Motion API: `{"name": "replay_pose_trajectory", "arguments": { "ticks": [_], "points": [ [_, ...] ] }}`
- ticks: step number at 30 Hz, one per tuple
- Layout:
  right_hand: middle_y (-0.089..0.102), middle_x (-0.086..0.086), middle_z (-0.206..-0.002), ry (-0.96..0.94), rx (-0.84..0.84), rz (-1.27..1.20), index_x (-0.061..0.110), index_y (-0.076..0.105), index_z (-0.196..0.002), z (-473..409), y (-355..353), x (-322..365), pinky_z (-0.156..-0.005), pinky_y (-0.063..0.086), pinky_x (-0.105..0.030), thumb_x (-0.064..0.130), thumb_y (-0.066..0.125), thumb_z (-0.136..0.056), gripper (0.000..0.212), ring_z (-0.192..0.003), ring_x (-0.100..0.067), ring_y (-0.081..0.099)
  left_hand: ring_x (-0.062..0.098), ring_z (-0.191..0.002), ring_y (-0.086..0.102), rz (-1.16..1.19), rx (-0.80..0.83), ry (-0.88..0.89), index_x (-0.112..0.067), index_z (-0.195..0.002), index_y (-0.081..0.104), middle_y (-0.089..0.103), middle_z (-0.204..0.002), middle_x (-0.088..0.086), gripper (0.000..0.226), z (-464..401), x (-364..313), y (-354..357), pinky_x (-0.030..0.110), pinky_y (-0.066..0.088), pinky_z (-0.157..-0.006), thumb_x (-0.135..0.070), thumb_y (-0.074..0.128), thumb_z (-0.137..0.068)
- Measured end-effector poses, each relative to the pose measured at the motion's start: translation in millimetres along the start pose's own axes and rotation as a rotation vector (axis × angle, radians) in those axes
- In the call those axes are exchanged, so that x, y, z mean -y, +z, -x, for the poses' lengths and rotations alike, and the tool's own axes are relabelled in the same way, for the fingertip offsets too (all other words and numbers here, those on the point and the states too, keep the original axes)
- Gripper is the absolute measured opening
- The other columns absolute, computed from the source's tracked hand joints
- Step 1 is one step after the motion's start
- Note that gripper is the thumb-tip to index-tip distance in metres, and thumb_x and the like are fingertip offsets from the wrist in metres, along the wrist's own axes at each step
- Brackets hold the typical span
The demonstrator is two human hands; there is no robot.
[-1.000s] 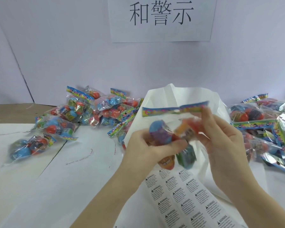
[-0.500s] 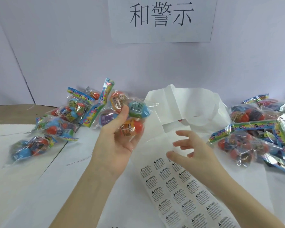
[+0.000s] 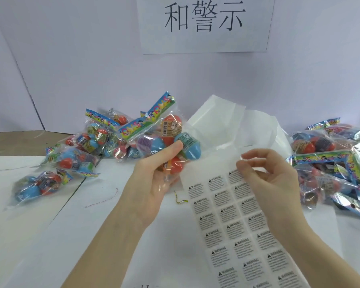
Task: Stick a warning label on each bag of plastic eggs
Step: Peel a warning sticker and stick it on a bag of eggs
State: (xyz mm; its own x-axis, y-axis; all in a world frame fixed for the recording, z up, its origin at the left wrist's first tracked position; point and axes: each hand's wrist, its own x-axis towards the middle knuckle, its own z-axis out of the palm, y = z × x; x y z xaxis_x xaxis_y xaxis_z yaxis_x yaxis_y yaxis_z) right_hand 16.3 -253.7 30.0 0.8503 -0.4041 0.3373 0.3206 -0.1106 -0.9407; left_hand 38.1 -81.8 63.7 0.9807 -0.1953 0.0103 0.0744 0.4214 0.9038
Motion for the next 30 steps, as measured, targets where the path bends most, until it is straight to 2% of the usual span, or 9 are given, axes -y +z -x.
{"name": "replay_pose_trajectory", "arguments": {
  "ticks": [2,5,7,9,12,14,19,26,30],
  "points": [
    [0.065,0.015,-0.065,-0.027,-0.003,-0.012,0.035,0.068,-0.066,1.5,0.6,2.2,-0.053,0.046,-0.012,0.007,0.071,-0.079,0.031,-0.053,-0.001,0.059,0.007,-0.067,0.066,-0.002,0.042,0.001,-0.021,-0.056,0.072,0.068,-0.064,-0.007,0.010,1.3,1.7,0.7,0.034,0.055,-0.075,-0.028,0.071,-0.049],
    [0.070,0.008,-0.067,-0.019,0.053,-0.050,0.033,0.073,-0.069,3.8,1.1,6.2,-0.060,0.052,-0.016,0.009,0.073,-0.075,0.024,-0.060,-0.005,0.065,0.008,-0.065,0.069,0.038,0.090,0.026,-0.018,-0.063,0.076,0.072,-0.070,-0.002,0.013,3.3,4.4,4.3,0.025,0.058,-0.065,-0.019,0.071,-0.051],
    [0.073,0.005,-0.068,0.005,0.143,-0.123,0.032,0.076,-0.069,4.1,0.6,10.2,-0.061,0.053,-0.016,0.013,0.074,-0.067,0.019,-0.063,-0.006,0.067,0.011,-0.060,0.065,0.058,0.041,0.032,-0.014,-0.063,0.075,0.071,-0.068,0.001,0.020,1.6,5.6,5.0,0.020,0.055,-0.059,-0.020,0.074,-0.043],
    [0.073,0.003,-0.070,0.039,0.236,-0.191,0.030,0.076,-0.067,3.7,0.1,13.6,-0.061,0.051,-0.013,0.015,0.072,-0.059,0.017,-0.064,-0.006,0.068,0.015,-0.064,0.061,0.069,-0.036,0.034,-0.010,-0.068,0.073,0.069,-0.068,0.004,0.028,-2.2,6.4,3.8,0.021,0.054,-0.061,-0.020,0.075,-0.042],
    [0.074,0.001,-0.071,0.015,0.293,-0.163,0.026,0.076,-0.066,3.6,0.3,15.2,-0.062,0.051,-0.013,-0.001,0.073,-0.063,0.027,-0.065,-0.008,0.069,0.016,-0.065,0.066,0.124,-0.111,0.006,-0.009,-0.071,0.076,0.072,-0.075,0.006,0.024,-5.6,5.8,1.8,0.023,0.056,-0.063,-0.019,0.072,-0.050],
    [0.073,0.003,-0.070,-0.002,0.292,-0.116,0.028,0.075,-0.064,4.4,1.1,15.7,-0.062,0.051,-0.012,-0.007,0.072,-0.067,0.035,-0.064,-0.006,0.069,0.014,-0.062,0.067,0.138,-0.127,-0.007,-0.010,-0.067,0.077,0.072,-0.072,0.006,0.018,-5.3,5.7,2.5,0.024,0.057,-0.063,-0.019,0.070,-0.052],
    [0.072,0.009,-0.068,-0.035,0.272,-0.062,0.041,0.074,-0.065,5.1,1.3,16.3,-0.064,0.050,-0.010,-0.001,0.074,-0.066,0.042,-0.065,-0.002,0.069,0.013,-0.056,0.066,0.134,-0.180,0.004,-0.010,-0.065,0.075,0.070,-0.066,0.004,0.014,-4.1,7.2,6.0,0.022,0.056,-0.055,-0.016,0.070,-0.053],
    [0.072,0.008,-0.065,-0.091,0.200,-0.069,0.031,0.075,-0.061,6.7,1.9,14.6,-0.061,0.050,-0.011,-0.004,0.074,-0.065,0.036,-0.062,-0.002,0.068,0.011,-0.055,0.067,0.161,-0.209,0.032,-0.006,-0.086,0.070,0.072,-0.069,0.003,0.032,-3.9,8.2,9.3,0.018,0.051,-0.048,-0.014,0.068,-0.055],
    [0.071,0.012,-0.065,-0.156,0.129,-0.092,0.035,0.075,-0.069,9.4,3.3,14.1,-0.063,0.050,-0.010,0.017,0.074,-0.056,0.022,-0.063,-0.001,0.068,0.011,-0.057,0.068,0.194,-0.211,0.053,-0.010,-0.075,0.073,0.073,-0.072,0.003,0.020,-4.1,10.8,8.3,0.018,0.050,-0.046,-0.013,0.069,-0.056]
  ]
}}
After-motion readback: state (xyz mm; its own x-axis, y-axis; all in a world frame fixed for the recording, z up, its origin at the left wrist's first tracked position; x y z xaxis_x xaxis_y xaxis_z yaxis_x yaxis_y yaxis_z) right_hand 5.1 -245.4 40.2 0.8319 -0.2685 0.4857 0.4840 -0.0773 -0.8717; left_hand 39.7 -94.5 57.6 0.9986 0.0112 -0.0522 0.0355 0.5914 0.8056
